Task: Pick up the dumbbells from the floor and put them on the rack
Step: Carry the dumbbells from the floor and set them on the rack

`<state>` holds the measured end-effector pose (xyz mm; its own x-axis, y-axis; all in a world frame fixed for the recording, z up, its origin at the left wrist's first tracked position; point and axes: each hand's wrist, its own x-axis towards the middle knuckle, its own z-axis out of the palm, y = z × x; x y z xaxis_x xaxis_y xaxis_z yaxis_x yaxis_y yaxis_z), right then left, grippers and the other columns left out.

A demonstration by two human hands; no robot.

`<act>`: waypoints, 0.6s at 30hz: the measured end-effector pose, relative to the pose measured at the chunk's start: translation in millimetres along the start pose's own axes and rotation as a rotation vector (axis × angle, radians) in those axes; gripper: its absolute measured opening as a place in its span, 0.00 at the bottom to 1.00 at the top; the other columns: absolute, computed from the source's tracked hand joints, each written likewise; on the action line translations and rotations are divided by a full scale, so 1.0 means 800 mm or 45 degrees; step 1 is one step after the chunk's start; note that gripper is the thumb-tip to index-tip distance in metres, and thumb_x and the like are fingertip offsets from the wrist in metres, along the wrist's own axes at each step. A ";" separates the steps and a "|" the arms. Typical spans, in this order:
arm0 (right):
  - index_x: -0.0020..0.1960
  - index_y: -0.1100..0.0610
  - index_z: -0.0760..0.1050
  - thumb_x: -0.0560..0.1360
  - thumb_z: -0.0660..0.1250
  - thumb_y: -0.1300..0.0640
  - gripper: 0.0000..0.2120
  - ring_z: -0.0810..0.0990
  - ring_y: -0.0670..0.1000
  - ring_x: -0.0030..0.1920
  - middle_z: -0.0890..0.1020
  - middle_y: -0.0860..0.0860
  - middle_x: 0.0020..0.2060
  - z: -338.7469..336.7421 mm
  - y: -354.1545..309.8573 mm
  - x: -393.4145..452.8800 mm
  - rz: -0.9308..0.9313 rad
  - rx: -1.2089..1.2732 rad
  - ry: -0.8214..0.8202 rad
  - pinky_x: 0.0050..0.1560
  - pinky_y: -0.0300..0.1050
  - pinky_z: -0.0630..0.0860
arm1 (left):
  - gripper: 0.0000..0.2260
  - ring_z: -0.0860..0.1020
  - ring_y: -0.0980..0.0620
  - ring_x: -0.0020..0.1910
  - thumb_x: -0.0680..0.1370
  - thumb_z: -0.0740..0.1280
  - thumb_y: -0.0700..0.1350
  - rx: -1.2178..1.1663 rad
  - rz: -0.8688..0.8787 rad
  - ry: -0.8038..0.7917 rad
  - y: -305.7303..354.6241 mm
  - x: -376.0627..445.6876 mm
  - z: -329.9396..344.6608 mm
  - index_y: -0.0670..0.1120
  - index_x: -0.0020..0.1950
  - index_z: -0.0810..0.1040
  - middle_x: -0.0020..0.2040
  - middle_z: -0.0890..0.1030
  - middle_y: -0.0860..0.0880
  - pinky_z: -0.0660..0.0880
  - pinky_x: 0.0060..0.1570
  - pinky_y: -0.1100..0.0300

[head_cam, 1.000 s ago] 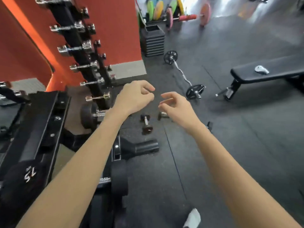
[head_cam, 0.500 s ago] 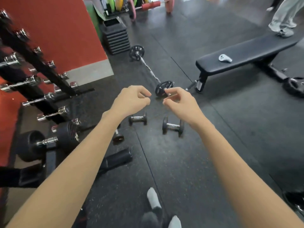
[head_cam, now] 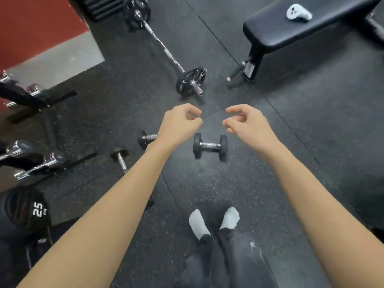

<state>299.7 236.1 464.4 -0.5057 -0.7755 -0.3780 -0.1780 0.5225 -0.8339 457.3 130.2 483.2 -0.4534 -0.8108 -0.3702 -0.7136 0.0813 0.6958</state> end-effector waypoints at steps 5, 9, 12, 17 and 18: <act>0.58 0.46 0.78 0.75 0.69 0.54 0.12 0.81 0.48 0.49 0.84 0.47 0.42 0.041 0.099 0.146 0.151 -0.024 -0.102 0.44 0.40 0.71 | 0.13 0.77 0.54 0.50 0.76 0.67 0.46 -0.014 -0.174 0.000 -0.070 0.139 0.100 0.54 0.60 0.82 0.47 0.80 0.56 0.71 0.48 0.60; 0.59 0.46 0.78 0.75 0.69 0.52 0.12 0.81 0.44 0.44 0.84 0.47 0.43 0.087 0.226 0.246 0.260 -0.048 -0.138 0.37 0.35 0.70 | 0.12 0.79 0.53 0.51 0.76 0.68 0.47 -0.038 -0.318 0.001 -0.170 0.236 0.198 0.55 0.58 0.82 0.48 0.80 0.57 0.75 0.51 0.58; 0.61 0.48 0.78 0.75 0.68 0.52 0.15 0.80 0.44 0.37 0.85 0.49 0.43 0.131 0.329 0.311 0.350 -0.068 -0.127 0.25 0.30 0.69 | 0.12 0.78 0.54 0.52 0.75 0.69 0.47 -0.078 -0.409 0.017 -0.250 0.300 0.276 0.55 0.59 0.82 0.49 0.80 0.58 0.74 0.51 0.59; 0.67 0.52 0.76 0.76 0.69 0.51 0.20 0.77 0.41 0.40 0.82 0.47 0.47 0.196 0.463 0.408 0.430 -0.160 -0.094 0.33 0.32 0.67 | 0.15 0.78 0.55 0.52 0.76 0.70 0.45 -0.049 -0.452 0.043 -0.358 0.395 0.389 0.51 0.63 0.82 0.54 0.82 0.54 0.69 0.43 0.69; 0.66 0.53 0.77 0.76 0.69 0.52 0.19 0.78 0.43 0.42 0.81 0.45 0.43 0.209 0.482 0.426 0.407 -0.214 -0.088 0.36 0.34 0.69 | 0.15 0.78 0.56 0.51 0.76 0.69 0.43 -0.002 -0.417 0.048 -0.375 0.413 0.404 0.50 0.62 0.82 0.54 0.82 0.53 0.68 0.42 0.73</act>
<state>200.3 114.1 -52.8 -0.5012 -0.5829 -0.6395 -0.1595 0.7886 -0.5938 349.3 25.1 -47.1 -0.1795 -0.8147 -0.5513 -0.8174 -0.1884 0.5444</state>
